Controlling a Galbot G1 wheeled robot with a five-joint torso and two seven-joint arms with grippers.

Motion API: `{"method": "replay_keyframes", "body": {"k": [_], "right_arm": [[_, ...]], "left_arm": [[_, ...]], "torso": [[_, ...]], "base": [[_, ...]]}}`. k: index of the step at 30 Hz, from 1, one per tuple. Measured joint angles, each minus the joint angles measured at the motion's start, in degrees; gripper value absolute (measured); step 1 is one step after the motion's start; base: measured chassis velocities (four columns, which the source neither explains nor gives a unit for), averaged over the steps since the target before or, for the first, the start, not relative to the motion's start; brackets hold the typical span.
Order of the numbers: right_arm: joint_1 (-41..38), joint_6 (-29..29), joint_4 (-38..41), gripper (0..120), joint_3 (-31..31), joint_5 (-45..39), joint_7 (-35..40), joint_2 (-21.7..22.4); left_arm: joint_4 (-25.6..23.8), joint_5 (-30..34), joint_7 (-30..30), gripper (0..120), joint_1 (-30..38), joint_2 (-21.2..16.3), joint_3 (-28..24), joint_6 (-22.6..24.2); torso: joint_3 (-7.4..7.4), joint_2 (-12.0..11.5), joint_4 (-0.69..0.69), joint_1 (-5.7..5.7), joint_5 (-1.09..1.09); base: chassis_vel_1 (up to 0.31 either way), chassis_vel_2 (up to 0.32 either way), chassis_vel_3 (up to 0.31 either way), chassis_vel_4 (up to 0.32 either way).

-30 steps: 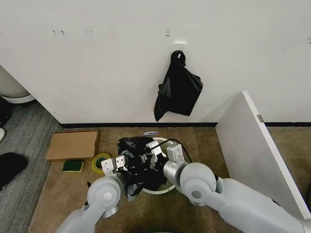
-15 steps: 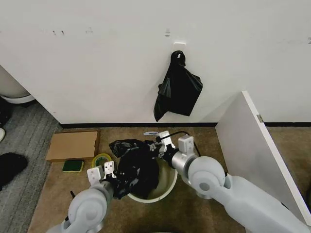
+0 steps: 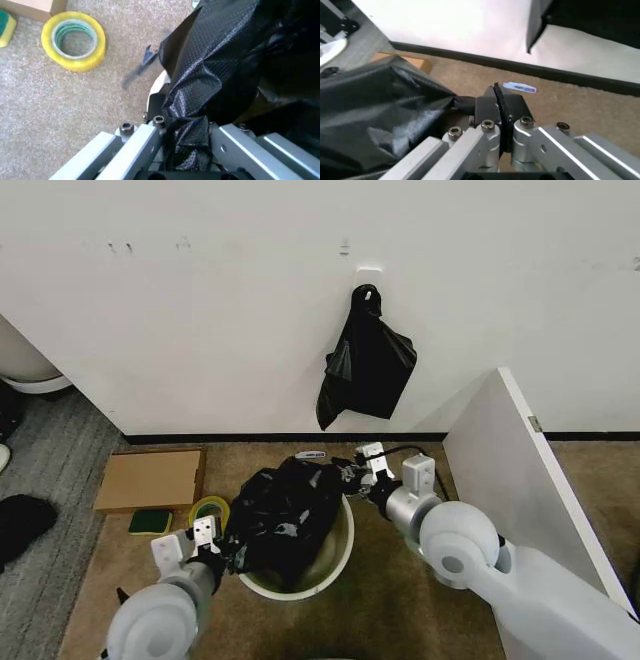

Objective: Place the garbage bag over the trash bin.

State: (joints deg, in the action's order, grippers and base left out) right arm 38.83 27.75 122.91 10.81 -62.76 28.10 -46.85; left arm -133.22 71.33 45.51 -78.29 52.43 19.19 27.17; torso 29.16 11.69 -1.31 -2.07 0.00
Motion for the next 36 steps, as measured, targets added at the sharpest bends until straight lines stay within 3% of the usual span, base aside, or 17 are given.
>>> {"method": "replay_keyframes", "body": {"k": [26,33,36], "right_arm": [[6.54,2.99,0.8,0,-4.64,-0.59,1.6,4.0],[6.45,0.59,4.05,0,-4.91,-0.26,-0.13,3.55],[7.05,-0.72,6.19,8,-6.01,-0.63,-0.96,3.66]], "left_arm": [[-0.78,1.75,-0.48,1,-0.66,-1.06,4.73,-2.04],[-0.59,1.05,-0.31,1,-0.48,-0.59,4.88,-2.92],[-0.59,0.54,-0.26,1,-0.75,0.02,4.72,-3.38]], "torso": [[0.01,0.0,0.0,0.0,0.0],[0.01,0.0,0.0,0.0,0.0],[0.01,0.0,0.0,0.0,-0.01]], "base": [[0.0,0.0,0.0,0.0],[0.0,0.0,0.0,0.0],[0.0,0.0,0.0,0.0]]}}
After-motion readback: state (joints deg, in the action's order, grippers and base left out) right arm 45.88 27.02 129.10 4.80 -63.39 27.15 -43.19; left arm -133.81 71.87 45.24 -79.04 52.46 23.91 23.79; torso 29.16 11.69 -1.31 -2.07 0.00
